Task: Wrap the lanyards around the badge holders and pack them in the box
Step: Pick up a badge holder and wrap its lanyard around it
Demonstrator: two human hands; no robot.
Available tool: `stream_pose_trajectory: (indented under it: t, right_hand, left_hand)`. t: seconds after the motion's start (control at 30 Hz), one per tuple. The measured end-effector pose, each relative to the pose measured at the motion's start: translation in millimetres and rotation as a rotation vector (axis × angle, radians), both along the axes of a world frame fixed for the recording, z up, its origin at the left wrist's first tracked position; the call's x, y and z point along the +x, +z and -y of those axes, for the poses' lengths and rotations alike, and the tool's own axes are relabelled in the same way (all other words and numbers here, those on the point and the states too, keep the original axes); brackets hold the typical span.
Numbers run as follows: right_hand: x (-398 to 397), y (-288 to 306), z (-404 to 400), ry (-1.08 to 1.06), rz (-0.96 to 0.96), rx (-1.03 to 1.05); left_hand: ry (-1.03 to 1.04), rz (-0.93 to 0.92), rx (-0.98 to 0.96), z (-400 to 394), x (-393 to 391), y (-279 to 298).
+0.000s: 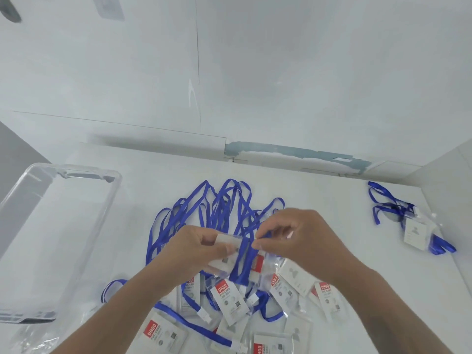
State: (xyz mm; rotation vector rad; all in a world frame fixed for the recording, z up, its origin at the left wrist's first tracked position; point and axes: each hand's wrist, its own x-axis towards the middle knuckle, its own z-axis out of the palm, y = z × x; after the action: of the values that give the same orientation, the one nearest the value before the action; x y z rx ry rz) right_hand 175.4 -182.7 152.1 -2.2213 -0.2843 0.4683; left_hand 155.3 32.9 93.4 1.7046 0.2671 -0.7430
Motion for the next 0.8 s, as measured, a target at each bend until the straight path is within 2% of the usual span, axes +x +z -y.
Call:
stream_pose_trajectory:
  t: [0.1, 0.2, 0.27, 0.3, 0.4, 0.5, 0.53, 0.6, 0.7, 0.8]
  right_hand:
    - [14, -9, 6, -0.084, -0.233, 0.214]
    - [13, -32, 3, -0.221, -0.640, 0.601]
    - [6, -46, -5, -0.289, -0.851, 0.830]
    - [0, -53, -9, -0.304, -0.885, 0.926]
    - [-10, -58, -21, -0.410, -0.759, 1.111]
    - [-9, -52, -19, -0.610, -0.712, 1.140]
    - [-8, -48, -17, -0.609, -0.697, 1.110]
    - [-3, -44, -12, -0.514, -0.570, 0.895]
    - [4, -41, -8, -0.424, -0.405, 0.572]
    - [11, -36, -4, -0.348, -0.408, 0.487]
  left_hand:
    - [-0.019, -0.075, -0.095, -6, -2, 6]
    - [0.070, -0.179, -0.428, -3, -8, 13]
    - [0.197, -0.228, -0.568, 5, -12, 15]
    - [0.263, -0.242, -0.604, 10, -14, 15]
    - [0.455, -0.254, -0.643, 29, -17, 14]
    - [0.620, -0.201, -0.577, 42, -17, 18]
    - [0.666, -0.179, -0.554, 45, -16, 18]
    - [0.726, -0.151, -0.500, 50, -16, 20]
    - [0.700, -0.152, -0.448, 53, -15, 26]
    - [0.560, -0.095, -0.264, 45, -12, 31]
